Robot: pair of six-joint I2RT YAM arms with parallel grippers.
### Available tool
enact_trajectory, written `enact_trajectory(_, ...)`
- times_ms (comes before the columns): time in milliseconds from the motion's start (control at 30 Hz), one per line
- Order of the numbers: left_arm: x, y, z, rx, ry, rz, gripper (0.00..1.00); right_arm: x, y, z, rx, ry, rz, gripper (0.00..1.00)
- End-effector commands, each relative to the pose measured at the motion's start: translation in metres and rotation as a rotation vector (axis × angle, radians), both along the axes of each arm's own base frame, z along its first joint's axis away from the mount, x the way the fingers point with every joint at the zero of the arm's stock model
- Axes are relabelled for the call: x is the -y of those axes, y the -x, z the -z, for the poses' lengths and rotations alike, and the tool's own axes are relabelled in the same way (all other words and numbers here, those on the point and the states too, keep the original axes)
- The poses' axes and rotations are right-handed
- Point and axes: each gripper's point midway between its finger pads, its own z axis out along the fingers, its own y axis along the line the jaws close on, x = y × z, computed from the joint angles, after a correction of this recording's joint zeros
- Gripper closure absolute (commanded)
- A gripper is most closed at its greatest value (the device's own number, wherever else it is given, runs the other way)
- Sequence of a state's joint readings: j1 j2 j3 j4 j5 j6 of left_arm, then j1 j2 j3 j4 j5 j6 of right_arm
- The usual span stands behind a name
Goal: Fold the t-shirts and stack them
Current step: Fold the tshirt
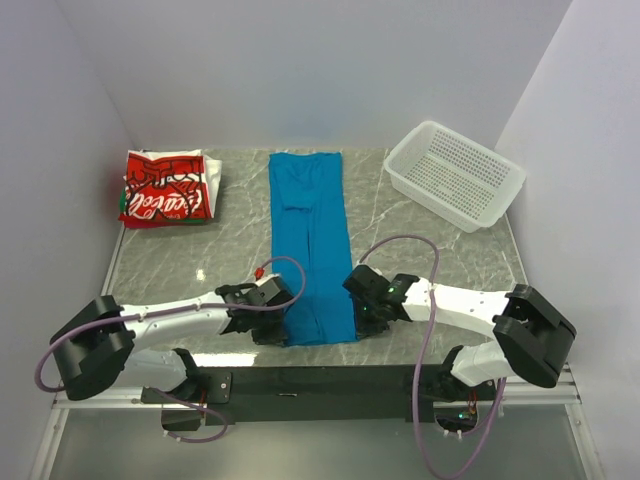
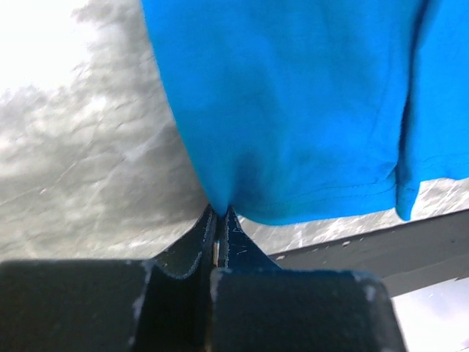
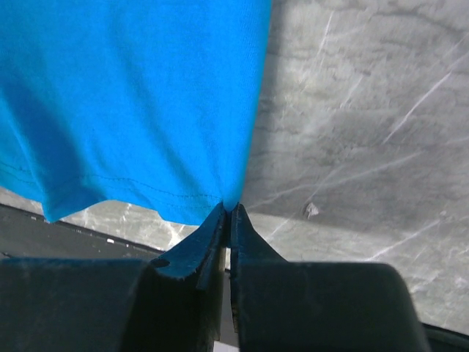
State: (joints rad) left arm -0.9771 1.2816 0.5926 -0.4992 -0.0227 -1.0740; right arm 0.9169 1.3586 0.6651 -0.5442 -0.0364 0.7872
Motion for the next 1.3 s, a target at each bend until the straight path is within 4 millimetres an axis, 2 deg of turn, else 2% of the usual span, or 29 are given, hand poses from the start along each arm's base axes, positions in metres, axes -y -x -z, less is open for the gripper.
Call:
enact_trajectory(0,-0.009,0.011,-0.005,-0.007,-0.004,0.041,1.0,-0.004,0.006,-0.01,-0.021,0.005,-0.033,0.99)
enact_trajectory(233,-0.002,0.038,-0.01,-0.074,0.098,0.105,1.0,-0.001,0.018,-0.019,-0.045,0.003,-0.053,1.0)
enact_trajectory(367,-0.005,0.05,-0.013,-0.087,0.077,0.128,1.0,0.0,0.032,-0.023,-0.08,-0.013,-0.063,1.0)
enact_trajectory(500,0.0,0.054,-0.032,-0.094,0.131,0.118,1.0,0.002,0.041,-0.036,-0.095,-0.021,-0.079,1.0)
enact_trajectory(600,0.009,0.052,-0.053,-0.08,0.182,0.114,1.0,0.0,0.038,-0.052,-0.078,-0.037,-0.077,1.0)
enact_trajectory(667,0.012,0.052,-0.057,-0.089,0.187,0.122,1.0,-0.005,0.034,-0.06,-0.066,-0.049,-0.072,1.0)
enact_trajectory(700,0.016,0.049,-0.062,-0.08,0.192,0.124,1.0,-0.009,0.031,-0.067,-0.056,-0.061,-0.074,1.0)
enact_trajectory(800,0.018,0.045,-0.056,-0.091,0.133,0.141,1.0,-0.019,0.02,-0.074,-0.038,-0.061,-0.071,1.0)
enact_trajectory(833,0.017,0.043,-0.05,-0.1,0.098,0.147,1.0,-0.019,0.017,-0.072,-0.042,-0.045,-0.072,1.0)
enact_trajectory(933,0.013,0.031,-0.048,-0.09,0.053,0.129,1.0,-0.024,0.003,-0.071,-0.031,-0.046,-0.057,1.0)
enact_trajectory(1100,0.01,-0.007,-0.054,-0.054,0.091,0.041,1.0,-0.039,-0.024,-0.077,0.002,-0.078,-0.062,1.0)
enact_trajectory(1267,0.013,-0.047,-0.058,-0.016,0.103,-0.004,1.0,-0.045,-0.053,-0.071,0.014,-0.042,-0.065,1.0)
